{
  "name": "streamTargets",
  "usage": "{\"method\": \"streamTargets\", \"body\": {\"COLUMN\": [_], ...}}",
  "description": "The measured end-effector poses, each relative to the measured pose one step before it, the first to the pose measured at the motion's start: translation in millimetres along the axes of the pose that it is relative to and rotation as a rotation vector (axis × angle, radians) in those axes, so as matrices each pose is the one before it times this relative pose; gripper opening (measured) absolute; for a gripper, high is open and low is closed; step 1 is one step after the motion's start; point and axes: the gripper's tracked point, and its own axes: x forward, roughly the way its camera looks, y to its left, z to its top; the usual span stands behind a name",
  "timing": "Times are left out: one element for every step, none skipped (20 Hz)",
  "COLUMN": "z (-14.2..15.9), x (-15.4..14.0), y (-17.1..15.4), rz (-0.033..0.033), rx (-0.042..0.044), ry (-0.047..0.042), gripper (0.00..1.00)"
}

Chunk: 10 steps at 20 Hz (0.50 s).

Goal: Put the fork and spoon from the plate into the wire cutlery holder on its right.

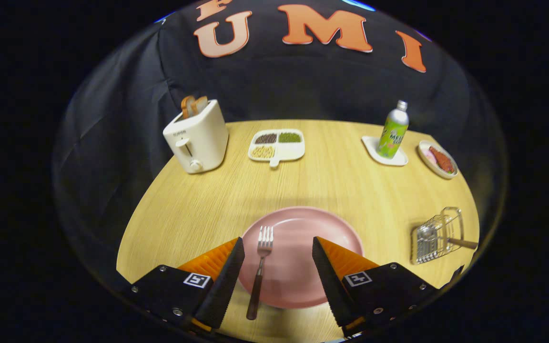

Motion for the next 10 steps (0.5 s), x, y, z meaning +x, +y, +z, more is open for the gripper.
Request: {"method": "streamTargets", "body": {"z": [-8.35,-7.22,-7.68,-8.59,-8.38,-8.64,-4.98,-4.58,-3.49,-3.29], "x": [5.78,4.6,6.9,3.78,4.44,3.45,3.12,3.01,2.69,0.94], "y": [2.45,-0.39,2.45,1.1,2.11,2.64,1.84,0.91,0.84,0.1], "rz": [0.00439,-0.00177,0.00306,0.00193,0.00876,0.01065,0.01087,0.00078,0.00107,0.00318], "rx": [-0.00172,-0.00698,-0.01348,-0.00936,-0.00756,-0.00585,-0.00751,-0.00692,-0.00549,0.00483], "ry": [0.03339,0.0312,0.03688,0.03814,0.04428,0.04355,0.03188,0.02826,0.02355,0.02111], "gripper": [0.82,0.79,0.74,0.7,0.65,0.62,0.58,0.56,0.52,0.49]}}
